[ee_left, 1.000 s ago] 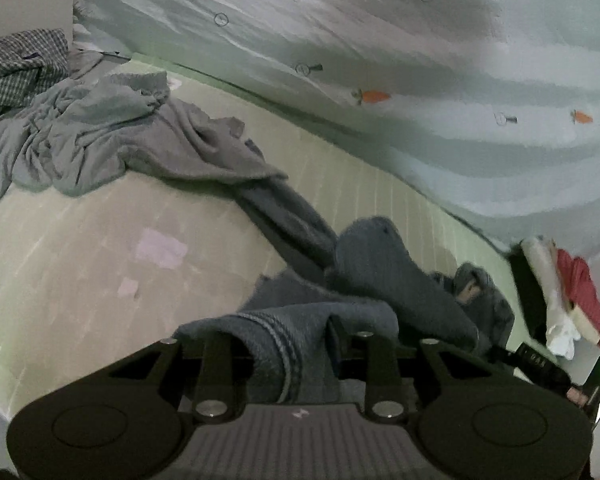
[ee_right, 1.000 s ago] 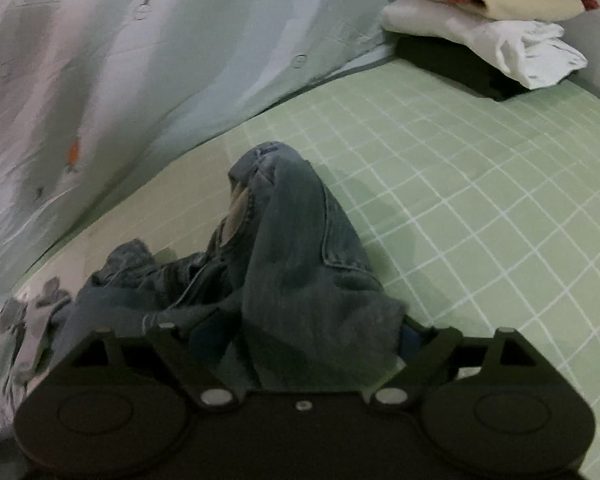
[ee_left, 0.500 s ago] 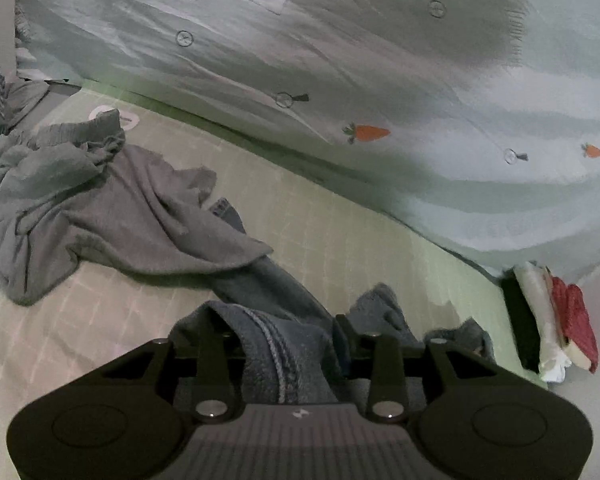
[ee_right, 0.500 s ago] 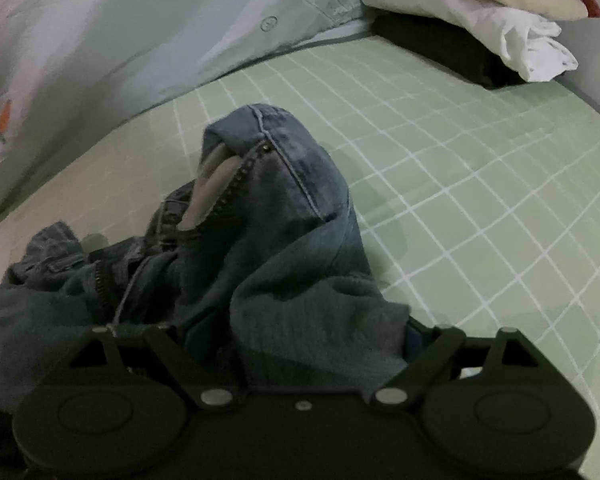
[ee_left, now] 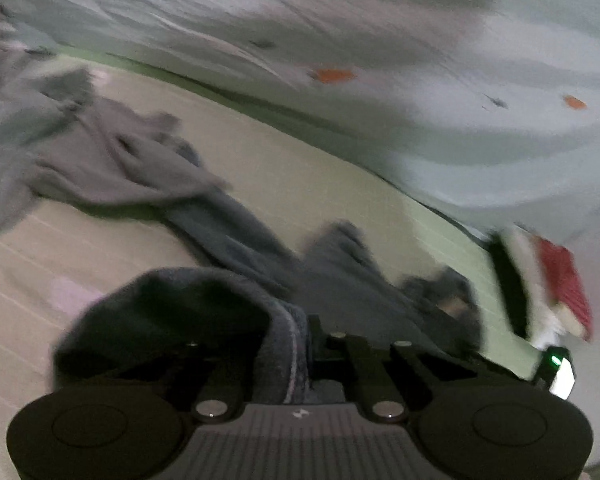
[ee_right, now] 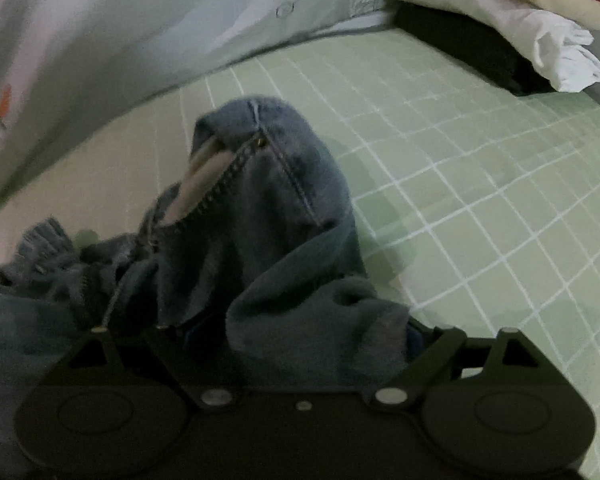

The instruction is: Fold clothes

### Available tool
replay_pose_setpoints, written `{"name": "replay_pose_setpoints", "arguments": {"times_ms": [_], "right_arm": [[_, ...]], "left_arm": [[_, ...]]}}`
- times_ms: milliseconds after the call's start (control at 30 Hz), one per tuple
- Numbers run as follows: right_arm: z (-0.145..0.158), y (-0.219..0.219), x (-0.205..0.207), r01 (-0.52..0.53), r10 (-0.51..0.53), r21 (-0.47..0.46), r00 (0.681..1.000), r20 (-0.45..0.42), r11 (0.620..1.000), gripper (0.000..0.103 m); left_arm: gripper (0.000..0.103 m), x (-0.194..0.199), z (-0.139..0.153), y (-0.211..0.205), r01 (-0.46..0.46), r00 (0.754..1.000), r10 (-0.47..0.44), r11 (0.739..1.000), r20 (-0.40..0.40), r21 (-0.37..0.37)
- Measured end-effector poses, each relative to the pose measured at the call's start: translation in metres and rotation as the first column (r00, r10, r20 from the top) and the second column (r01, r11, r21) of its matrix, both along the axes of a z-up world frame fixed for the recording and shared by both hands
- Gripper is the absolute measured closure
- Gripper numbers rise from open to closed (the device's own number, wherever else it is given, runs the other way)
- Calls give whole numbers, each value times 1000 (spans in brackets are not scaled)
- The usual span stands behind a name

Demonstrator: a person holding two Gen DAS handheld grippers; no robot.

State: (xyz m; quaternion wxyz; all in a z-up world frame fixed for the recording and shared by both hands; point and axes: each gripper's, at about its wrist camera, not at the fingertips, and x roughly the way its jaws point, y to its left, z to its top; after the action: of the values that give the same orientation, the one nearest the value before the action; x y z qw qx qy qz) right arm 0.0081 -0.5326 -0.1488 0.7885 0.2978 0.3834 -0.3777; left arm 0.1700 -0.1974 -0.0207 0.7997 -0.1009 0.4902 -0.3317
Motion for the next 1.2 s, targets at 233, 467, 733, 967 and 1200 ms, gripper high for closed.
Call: {"name": "replay_pose_setpoints", "arguments": {"times_ms": [233, 467, 733, 967, 1200], "right_arm": [[22, 22, -48, 0, 3, -58, 998, 60, 998, 15], [21, 60, -72, -37, 40, -52, 998, 56, 998, 14], [13, 128, -59, -78, 77, 7, 993, 89, 997, 14], [-9, 204, -42, -116, 93, 141, 983, 158, 983, 14], [-34, 264, -26, -91, 34, 232, 971, 238, 968, 10]], "left_arm": [[72, -65, -4, -29, 137, 991, -137, 990, -2, 20], [50, -88, -1, 10, 86, 996, -87, 995, 17, 51], [42, -82, -4, 73, 97, 994, -92, 992, -61, 85], [39, -61, -33, 139, 114, 978, -88, 985, -189, 132], [31, -33, -32, 200, 84, 980, -70, 994, -184, 69]]}}
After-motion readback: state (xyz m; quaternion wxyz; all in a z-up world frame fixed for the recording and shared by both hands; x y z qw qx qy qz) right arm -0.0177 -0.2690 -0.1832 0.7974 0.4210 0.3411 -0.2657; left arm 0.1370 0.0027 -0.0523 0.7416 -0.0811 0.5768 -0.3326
